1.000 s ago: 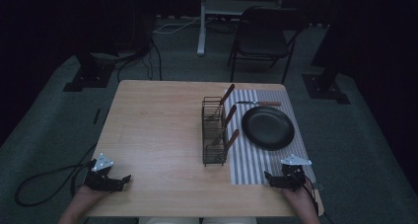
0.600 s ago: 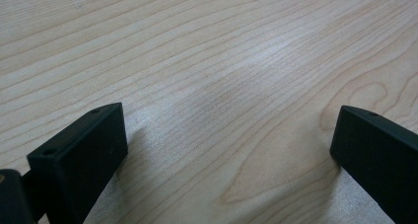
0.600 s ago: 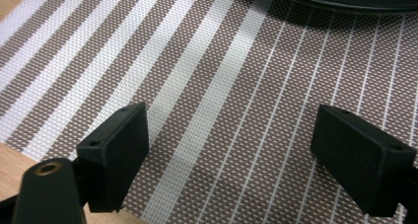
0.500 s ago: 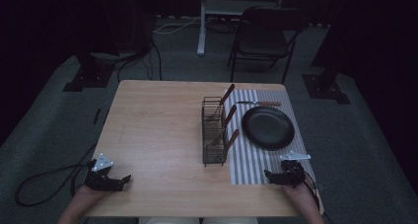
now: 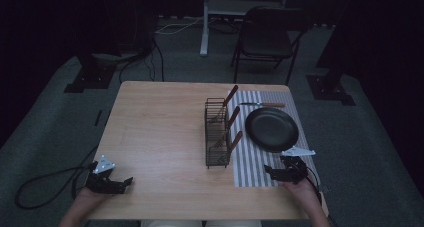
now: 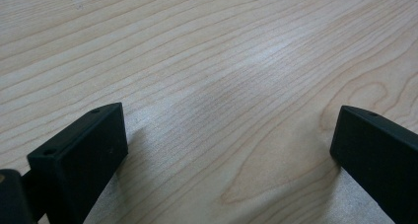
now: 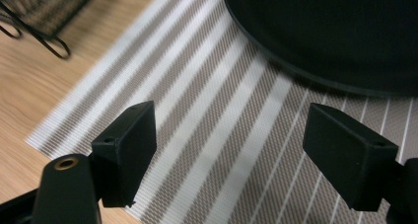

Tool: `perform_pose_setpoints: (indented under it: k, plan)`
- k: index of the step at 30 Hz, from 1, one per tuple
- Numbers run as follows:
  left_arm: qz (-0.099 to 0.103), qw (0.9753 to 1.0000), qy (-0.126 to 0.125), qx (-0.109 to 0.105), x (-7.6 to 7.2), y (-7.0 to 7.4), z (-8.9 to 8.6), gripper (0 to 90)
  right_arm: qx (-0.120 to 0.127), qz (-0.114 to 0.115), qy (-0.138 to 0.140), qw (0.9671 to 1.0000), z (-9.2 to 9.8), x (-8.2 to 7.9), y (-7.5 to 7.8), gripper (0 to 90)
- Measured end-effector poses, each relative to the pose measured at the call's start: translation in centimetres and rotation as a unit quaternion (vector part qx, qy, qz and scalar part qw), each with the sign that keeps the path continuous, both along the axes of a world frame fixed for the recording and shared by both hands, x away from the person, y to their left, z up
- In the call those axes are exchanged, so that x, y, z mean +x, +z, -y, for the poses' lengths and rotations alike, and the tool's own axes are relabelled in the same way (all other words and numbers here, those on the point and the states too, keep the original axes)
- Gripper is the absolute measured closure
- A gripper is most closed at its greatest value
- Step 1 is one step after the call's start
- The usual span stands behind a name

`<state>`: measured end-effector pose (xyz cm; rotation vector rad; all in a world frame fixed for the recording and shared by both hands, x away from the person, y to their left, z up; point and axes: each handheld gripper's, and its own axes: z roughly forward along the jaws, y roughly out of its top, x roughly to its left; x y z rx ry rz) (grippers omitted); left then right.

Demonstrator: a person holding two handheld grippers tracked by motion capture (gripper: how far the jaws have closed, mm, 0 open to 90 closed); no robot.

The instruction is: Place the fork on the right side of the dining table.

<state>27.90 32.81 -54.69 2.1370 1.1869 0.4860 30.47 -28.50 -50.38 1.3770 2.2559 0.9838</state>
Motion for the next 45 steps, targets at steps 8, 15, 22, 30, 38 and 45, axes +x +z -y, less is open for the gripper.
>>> perform_pose_setpoints:
  k: [8,15,22,30,38,45]
  plan:
    - [0.000,1.0000,0.000,0.000,0.0,0.0,0.0,0.8,0.017,0.015,0.009,0.9997,-0.6,0.8,2.0,20.6]
    - [0.000,1.0000,0.000,0.000,0.0,0.0,0.0,0.8,0.021,0.026,0.017,0.9993,-1.3,1.6,3.5,20.7]
    - [0.000,1.0000,0.000,0.000,0.0,0.0,0.0,0.8,0.028,0.034,0.026,0.9987,-1.9,2.5,4.6,22.4]
    - [0.000,1.0000,0.000,0.000,0.0,0.0,0.0,0.8,0.041,0.038,0.037,0.9977,-2.8,3.6,5.8,22.9]
    - [0.000,1.0000,0.000,0.000,0.0,0.0,0.0,0.8,0.046,0.045,0.047,0.9968,-3.7,4.8,7.2,23.0]
    - [0.000,1.0000,0.000,0.000,0.0,0.0,0.0,0.8,0.050,0.054,0.054,0.9958,-4.4,5.6,8.5,23.0]
